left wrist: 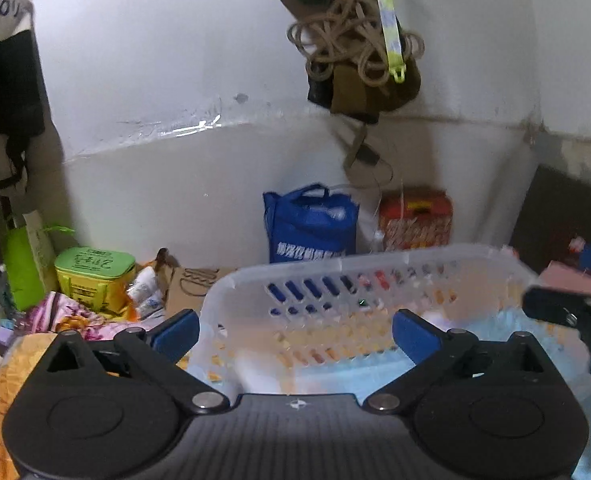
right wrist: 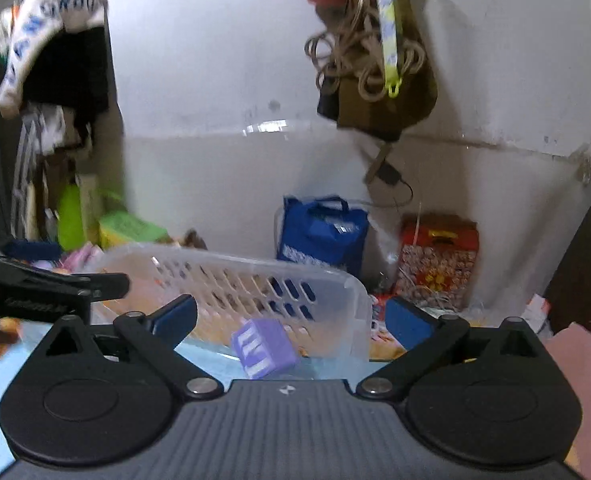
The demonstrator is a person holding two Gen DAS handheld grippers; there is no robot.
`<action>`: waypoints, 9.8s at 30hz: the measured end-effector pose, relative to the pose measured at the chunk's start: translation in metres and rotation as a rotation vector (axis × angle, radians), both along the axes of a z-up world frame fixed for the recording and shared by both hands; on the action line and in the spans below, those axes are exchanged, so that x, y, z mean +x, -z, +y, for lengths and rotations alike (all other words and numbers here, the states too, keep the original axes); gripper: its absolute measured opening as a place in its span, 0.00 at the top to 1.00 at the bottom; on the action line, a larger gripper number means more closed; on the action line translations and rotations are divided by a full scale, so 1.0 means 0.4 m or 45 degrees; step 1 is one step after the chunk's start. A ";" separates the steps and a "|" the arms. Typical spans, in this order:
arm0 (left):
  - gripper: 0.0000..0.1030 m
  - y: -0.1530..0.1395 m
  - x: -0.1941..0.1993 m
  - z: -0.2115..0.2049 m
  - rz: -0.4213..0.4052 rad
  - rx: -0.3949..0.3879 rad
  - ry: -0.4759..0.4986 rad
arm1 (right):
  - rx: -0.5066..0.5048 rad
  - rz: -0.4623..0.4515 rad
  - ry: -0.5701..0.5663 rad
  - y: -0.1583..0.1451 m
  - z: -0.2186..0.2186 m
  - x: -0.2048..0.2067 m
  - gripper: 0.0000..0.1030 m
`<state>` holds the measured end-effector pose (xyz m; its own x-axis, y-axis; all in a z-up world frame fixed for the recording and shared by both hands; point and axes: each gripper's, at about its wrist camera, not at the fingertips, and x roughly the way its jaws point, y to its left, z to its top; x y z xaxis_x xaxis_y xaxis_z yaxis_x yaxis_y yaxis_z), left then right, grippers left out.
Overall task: Organize objects
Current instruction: 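Lift both held items over the basket and open both grippers, then grasp the white wrapped roll with the right gripper while the left grasps the red candy, then carry both items over the basket and release them inside, then grasp the red box with the right gripper while the left grasps the tissue pack, then lift both items over the basket and open both grippers to drop them, then grasp the white KENT box with the right gripper while the left grasps the clear bottle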
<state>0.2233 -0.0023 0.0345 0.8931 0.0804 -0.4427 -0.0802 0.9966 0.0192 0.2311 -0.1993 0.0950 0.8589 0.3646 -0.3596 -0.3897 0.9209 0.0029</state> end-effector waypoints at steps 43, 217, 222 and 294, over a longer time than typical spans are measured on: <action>0.50 0.270 -0.280 0.114 0.277 -0.093 -0.150 | -0.139 0.368 -0.323 0.279 0.118 -0.351 0.36; 0.26 -0.053 -0.148 -0.030 -0.069 -0.091 0.005 | 0.019 0.022 -0.010 -0.021 0.033 -0.016 0.46; 0.26 -0.021 -0.031 -0.006 0.014 -0.105 -0.070 | 0.047 0.110 0.018 0.008 0.022 0.054 0.46; 0.28 0.324 -0.282 -0.172 0.238 0.131 0.283 | -0.188 0.264 -0.320 0.304 0.032 -0.284 0.67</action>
